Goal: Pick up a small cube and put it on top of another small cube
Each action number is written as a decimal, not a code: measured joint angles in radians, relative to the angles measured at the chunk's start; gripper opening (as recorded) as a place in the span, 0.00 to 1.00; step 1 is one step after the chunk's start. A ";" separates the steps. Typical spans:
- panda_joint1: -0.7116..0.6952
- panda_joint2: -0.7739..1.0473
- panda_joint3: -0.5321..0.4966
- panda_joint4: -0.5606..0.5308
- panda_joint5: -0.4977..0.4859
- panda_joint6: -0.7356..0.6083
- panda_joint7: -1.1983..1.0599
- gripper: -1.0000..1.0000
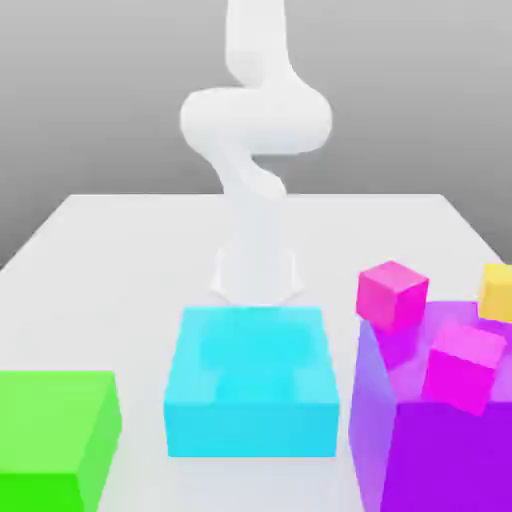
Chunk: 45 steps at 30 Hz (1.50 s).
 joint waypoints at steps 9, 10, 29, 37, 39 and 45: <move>0.139 0.317 0.298 -0.049 0.044 0.122 0.206 0.50; 0.156 0.352 0.332 -0.054 0.044 0.135 0.232 0.50; 0.326 0.950 0.325 -0.309 -0.322 0.507 1.056 0.50; 0.420 1.051 0.209 -0.286 -0.427 0.588 1.139 0.00; 0.426 1.057 0.201 -0.284 -0.434 0.592 1.144 0.00; 0.323 0.870 0.359 -0.323 -0.201 0.457 0.969 0.00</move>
